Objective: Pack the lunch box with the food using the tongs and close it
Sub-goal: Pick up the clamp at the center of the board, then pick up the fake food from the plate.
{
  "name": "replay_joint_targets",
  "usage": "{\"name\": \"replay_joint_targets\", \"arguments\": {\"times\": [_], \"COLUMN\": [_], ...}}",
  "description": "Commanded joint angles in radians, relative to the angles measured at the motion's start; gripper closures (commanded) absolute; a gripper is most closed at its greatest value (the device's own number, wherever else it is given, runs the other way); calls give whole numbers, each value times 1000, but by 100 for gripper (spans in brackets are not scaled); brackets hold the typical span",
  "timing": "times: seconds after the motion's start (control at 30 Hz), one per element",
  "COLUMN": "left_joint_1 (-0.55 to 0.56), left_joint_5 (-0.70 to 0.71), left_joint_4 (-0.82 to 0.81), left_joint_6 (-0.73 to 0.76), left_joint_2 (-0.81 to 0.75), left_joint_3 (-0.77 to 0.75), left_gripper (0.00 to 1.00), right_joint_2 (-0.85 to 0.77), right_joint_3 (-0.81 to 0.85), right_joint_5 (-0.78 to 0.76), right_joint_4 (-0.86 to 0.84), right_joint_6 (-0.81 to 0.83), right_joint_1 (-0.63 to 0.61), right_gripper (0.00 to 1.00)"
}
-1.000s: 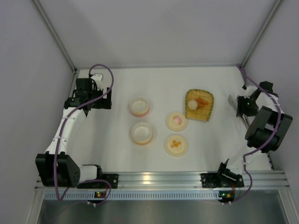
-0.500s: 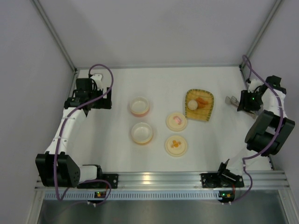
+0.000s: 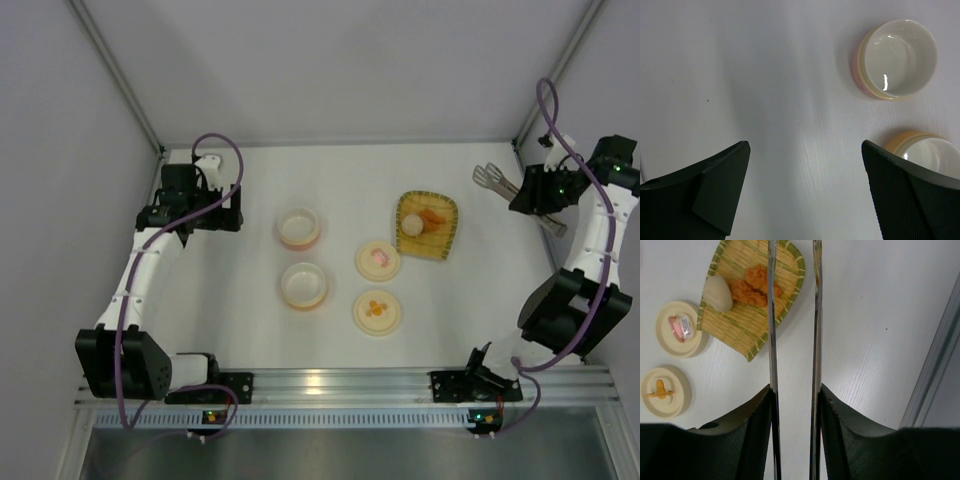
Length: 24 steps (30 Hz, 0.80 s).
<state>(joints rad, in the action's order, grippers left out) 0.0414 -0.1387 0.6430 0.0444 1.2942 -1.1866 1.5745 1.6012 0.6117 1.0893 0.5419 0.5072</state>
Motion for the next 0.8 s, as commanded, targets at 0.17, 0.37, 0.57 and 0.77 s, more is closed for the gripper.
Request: {"name": "replay_joint_targets", "arguments": {"times": [0.17,0.37,0.57,0.77], "left_joint_1": [0,2,2,2], "left_joint_5": [-56,-53,-44,-50], "left_joint_4": [1,6,17,24], "left_joint_6": [17,8,9,6], "left_joint_2": [-12,-12,-15,-16], "left_joint_3": [-44,-47,-51,-56], "left_gripper": [2,2,2,2], "right_joint_2": [-70,-157,-300,-369], "right_joint_3": [23,-98,-217,-282], "right_joint_5": [160,103,-19,-107], "right_joint_4": [219,163,21,-20], "right_joint_6": [207,204,178,211], "right_joint_1": [-48,-175,-324,-413], "right_gripper": [61,61,61,62]}}
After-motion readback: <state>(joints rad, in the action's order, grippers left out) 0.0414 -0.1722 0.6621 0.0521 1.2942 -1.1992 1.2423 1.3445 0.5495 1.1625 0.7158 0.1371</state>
